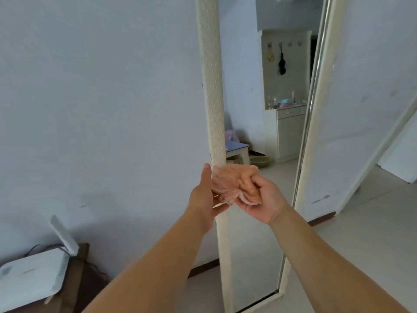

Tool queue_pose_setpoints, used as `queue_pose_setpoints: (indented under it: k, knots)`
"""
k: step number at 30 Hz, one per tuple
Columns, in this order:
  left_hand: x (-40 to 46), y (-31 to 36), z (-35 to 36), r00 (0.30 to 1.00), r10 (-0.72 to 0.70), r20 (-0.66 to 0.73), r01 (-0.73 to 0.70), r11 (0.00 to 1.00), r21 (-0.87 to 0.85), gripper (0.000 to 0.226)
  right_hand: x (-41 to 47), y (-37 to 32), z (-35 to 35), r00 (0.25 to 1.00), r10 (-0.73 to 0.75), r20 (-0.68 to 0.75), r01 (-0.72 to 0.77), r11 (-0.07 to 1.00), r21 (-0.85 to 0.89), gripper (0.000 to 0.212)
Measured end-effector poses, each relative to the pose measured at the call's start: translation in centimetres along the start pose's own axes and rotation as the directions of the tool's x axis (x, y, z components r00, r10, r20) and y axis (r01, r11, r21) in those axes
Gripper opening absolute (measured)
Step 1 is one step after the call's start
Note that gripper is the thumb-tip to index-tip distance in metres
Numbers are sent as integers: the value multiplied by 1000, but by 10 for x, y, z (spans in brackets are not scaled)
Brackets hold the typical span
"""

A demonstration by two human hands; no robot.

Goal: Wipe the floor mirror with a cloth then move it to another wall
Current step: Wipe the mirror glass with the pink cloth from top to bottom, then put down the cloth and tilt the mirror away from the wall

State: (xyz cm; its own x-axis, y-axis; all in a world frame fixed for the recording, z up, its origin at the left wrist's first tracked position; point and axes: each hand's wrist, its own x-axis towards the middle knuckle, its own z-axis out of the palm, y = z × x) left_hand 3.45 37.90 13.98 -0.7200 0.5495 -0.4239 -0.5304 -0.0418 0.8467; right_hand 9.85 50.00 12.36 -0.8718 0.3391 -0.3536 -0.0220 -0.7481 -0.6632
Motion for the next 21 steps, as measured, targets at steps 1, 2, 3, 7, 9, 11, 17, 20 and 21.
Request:
queue_pose_setpoints:
  k: [1, 2, 3, 7, 9, 11, 17, 20, 21]
  knots:
    - [-5, 0, -6, 999, 25, -24, -25, 1000, 5, 44, -1, 5, 4, 999, 17, 30, -17, 1000, -13, 32]
    - [-11, 0, -12, 998, 45, -46, -44, 999, 12, 34, 0, 11, 7, 998, 31, 57, -29, 999, -31, 33]
    - [-16, 0, -20, 996, 67, -67, -66, 998, 10, 26, 0, 16, 11, 995, 45, 85, -40, 998, -56, 34]
    - [-31, -1, -52, 980, 140, -144, -148, 988, -44, 12, 3, 36, 25, 990, 96, 104, -80, 985, -154, 29]
    - [-37, 0, -67, 970, 151, -190, -165, 984, -65, 8, 9, 46, 30, 988, 126, 84, -103, 964, -244, 28]
    - [-43, 1, -86, 958, 146, -247, -169, 983, -74, 7, 14, 61, 40, 989, 144, 32, -126, 936, -329, 30]
    - [-54, -15, -158, 902, 83, -424, -119, 991, -59, 12, 22, 127, 80, 967, 254, 8, -200, 778, -595, 28]
    - [-71, -27, -205, 859, 8, -512, -57, 995, -81, 14, 23, 173, 105, 952, 305, 1, -219, 686, -694, 16]
    - [-78, -31, -222, 841, -12, -540, -36, 996, -78, 12, 22, 188, 112, 946, 325, 9, -218, 652, -726, 15]
